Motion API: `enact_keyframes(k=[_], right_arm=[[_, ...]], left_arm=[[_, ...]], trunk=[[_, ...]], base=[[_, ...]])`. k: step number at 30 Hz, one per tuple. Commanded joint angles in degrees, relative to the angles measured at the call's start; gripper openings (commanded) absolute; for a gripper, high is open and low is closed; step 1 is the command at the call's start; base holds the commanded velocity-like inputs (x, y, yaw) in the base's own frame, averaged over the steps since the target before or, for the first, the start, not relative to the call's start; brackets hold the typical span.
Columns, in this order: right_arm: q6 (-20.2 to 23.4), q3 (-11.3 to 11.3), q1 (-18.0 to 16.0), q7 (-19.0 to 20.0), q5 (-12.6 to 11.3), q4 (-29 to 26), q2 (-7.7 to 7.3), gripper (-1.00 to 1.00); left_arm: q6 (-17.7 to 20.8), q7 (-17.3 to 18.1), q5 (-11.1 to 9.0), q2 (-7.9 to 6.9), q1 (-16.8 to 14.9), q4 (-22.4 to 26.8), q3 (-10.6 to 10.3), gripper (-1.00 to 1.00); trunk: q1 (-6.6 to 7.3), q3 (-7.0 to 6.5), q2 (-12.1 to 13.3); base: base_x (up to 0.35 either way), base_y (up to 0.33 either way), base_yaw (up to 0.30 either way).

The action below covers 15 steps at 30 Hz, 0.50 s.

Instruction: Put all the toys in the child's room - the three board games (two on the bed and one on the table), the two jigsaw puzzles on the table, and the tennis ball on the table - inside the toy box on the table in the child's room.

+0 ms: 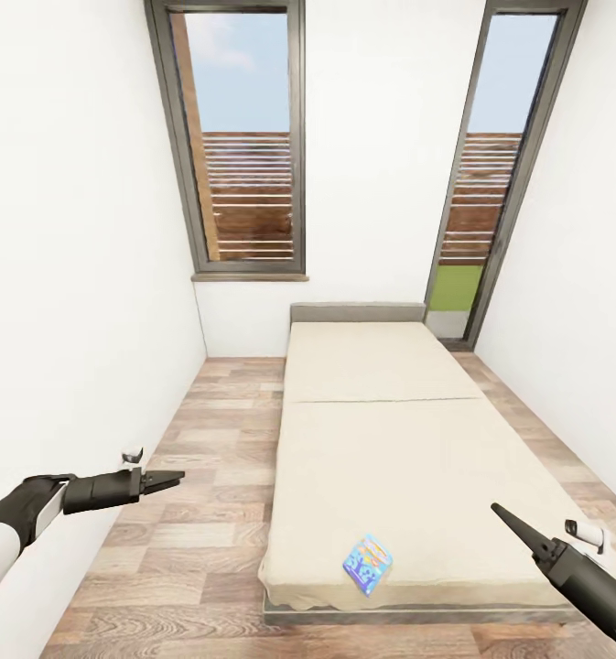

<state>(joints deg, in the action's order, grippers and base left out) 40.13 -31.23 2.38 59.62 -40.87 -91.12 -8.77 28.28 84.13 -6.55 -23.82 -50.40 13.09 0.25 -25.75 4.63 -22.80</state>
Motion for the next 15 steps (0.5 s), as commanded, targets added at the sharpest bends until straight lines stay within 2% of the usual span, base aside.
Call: enact_keyframes(k=[1,9,15], right_arm=[[0.4,0.0,0.0,-0.1,-0.3,0.0,-0.02,1.00],[0.4,0.0,0.0,-0.1,-0.3,0.0,-0.02,1.00],[0.4,0.1,0.0,-0.1,-0.3,-0.1,-0.02,1.00]], left_arm=[[0.6,0.2,0.0,-0.01,0.0,0.0,0.0,1.00],[0.6,0.3,0.0,-0.08,0.0,0.0,0.0,1.00],[0.6,0.3,0.0,-0.09,0.0,0.0,0.0,1.00]], trunk=[[-0.04,0.11,-0.1],[-0.04,0.11,-0.1],[-0.04,0.11,-0.1]], base=[[0.000,0.005,0.004],[0.000,0.006,0.001],[0.000,0.089,0.000]])
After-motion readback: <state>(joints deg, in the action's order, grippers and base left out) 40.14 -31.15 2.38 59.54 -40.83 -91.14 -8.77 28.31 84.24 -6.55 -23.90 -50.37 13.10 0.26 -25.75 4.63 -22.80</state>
